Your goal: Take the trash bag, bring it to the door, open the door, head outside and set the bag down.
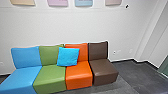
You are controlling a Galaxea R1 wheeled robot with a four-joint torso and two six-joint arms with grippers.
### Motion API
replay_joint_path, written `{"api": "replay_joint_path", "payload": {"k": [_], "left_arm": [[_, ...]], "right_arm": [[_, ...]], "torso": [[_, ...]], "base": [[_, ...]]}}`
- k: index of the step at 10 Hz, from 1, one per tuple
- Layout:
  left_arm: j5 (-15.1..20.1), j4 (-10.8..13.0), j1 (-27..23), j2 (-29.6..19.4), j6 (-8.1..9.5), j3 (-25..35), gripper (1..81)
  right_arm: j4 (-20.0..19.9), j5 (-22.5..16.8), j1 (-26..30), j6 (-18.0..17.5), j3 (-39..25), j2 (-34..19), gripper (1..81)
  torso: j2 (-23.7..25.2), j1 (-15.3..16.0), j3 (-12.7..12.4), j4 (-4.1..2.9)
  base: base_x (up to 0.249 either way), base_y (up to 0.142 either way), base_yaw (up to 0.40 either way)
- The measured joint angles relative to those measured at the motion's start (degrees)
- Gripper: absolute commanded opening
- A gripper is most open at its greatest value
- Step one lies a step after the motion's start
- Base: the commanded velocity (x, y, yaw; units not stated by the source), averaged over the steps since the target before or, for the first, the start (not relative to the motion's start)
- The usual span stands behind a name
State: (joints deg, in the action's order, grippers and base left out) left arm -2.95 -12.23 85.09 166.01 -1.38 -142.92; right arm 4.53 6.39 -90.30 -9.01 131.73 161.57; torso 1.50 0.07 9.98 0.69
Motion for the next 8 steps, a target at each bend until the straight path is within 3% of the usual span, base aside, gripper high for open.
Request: {"api": "replay_joint_path", "payload": {"k": [2,5,6,8], "left_arm": [[0.1,0.0,0.0,-1.4,-0.02,1.0,81.1],[0.2,0.0,-0.5,-6.2,0.00,8.4,81.1],[0.2,0.0,-1.0,-10.2,0.00,13.9,81.1],[0.1,-0.1,-1.1,-16.5,0.01,18.7,81.1]], "right_arm": [[0.0,-0.1,0.0,0.0,-2.0,-1.0,81.1],[0.0,-0.2,0.0,0.0,-8.9,-4.7,81.1],[0.0,-0.5,0.2,-0.1,-12.3,-7.1,81.1],[0.0,-2.5,1.1,-0.3,-18.9,-11.8,81.1]], "torso": [[0.0,0.0,0.0,0.00],[0.0,0.0,0.0,0.00],[0.0,0.0,0.0,0.00],[1.3,0.8,0.6,0.00]], "base": [[0.000,0.000,0.000],[0.000,0.000,0.000],[0.000,0.000,0.000],[0.000,0.000,0.000]]}}
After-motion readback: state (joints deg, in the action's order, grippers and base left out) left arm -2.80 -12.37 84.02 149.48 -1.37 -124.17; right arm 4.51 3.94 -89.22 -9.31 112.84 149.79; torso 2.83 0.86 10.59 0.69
